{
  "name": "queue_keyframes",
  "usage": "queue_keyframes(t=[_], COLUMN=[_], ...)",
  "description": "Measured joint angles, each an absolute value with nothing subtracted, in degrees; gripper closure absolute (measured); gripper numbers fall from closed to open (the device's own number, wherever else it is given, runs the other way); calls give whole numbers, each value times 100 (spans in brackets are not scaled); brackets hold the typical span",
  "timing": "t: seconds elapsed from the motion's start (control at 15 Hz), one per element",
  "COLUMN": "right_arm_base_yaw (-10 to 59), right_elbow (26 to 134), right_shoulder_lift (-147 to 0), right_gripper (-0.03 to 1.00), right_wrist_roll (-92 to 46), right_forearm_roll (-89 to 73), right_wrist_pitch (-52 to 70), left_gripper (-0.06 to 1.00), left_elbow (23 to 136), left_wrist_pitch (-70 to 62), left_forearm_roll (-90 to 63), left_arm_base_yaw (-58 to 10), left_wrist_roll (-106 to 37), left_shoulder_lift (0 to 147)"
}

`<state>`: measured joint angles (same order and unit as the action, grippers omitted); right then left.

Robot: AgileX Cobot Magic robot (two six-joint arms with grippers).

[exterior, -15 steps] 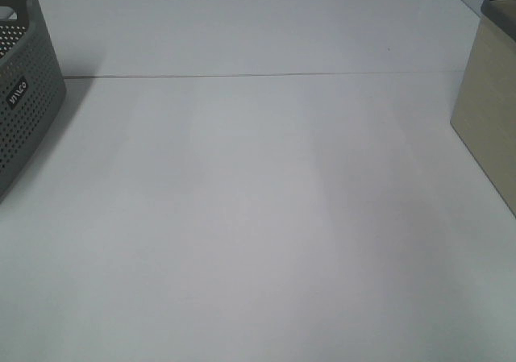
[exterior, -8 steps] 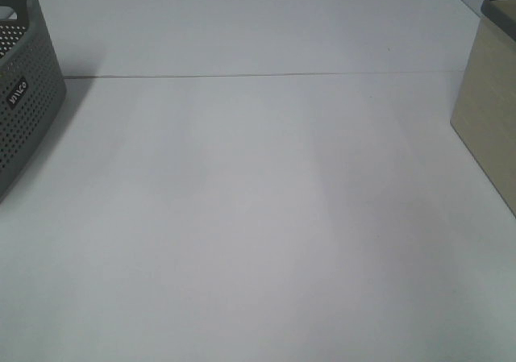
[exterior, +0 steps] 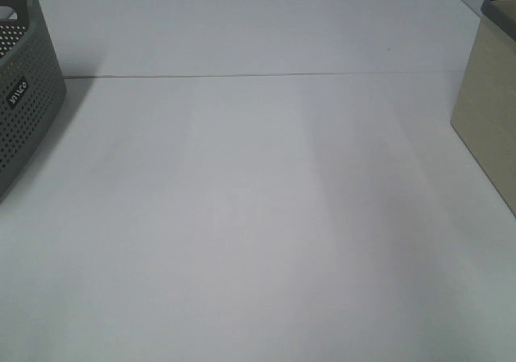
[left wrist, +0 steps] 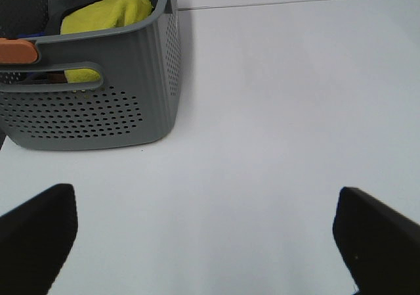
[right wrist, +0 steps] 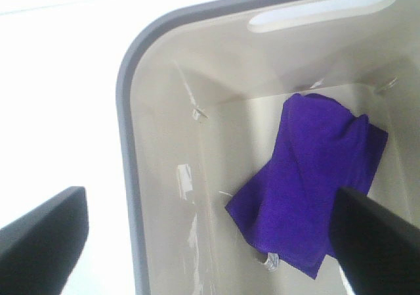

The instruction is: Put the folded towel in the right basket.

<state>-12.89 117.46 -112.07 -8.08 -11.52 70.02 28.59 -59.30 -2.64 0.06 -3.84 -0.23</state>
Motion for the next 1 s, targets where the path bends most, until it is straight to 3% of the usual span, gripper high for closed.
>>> queue_keyframes(t=[0.2,0.67,0.87,1.0], right_arm_base_yaw=[-1289,-1289,-1283,-911], right_elbow=[10651,5529,4458,3976], right_shoulder_lift=[-9878,-4102,-2172,-1473], right_gripper=[1,1,1,1], right_wrist_roll=[-837,-1192,-1289,-1306], right_forearm_roll=[-1152,-1175,-1186,-1203], right_wrist_pitch=[6921,6870,6623,6612], left_gripper=[-5,-5,-5,-5], left_elbow=[2859,2859,2859,2859], left_wrist_pitch=[-5930,-5930,-5930,-5930], left_forearm_roll=[-264,-252,-178,-166], left_arm_base_yaw=[6,6,6,6], left_wrist_roll=[-384,-384,-384,-384], left_shoulder_lift=[-23,-23,-23,-23])
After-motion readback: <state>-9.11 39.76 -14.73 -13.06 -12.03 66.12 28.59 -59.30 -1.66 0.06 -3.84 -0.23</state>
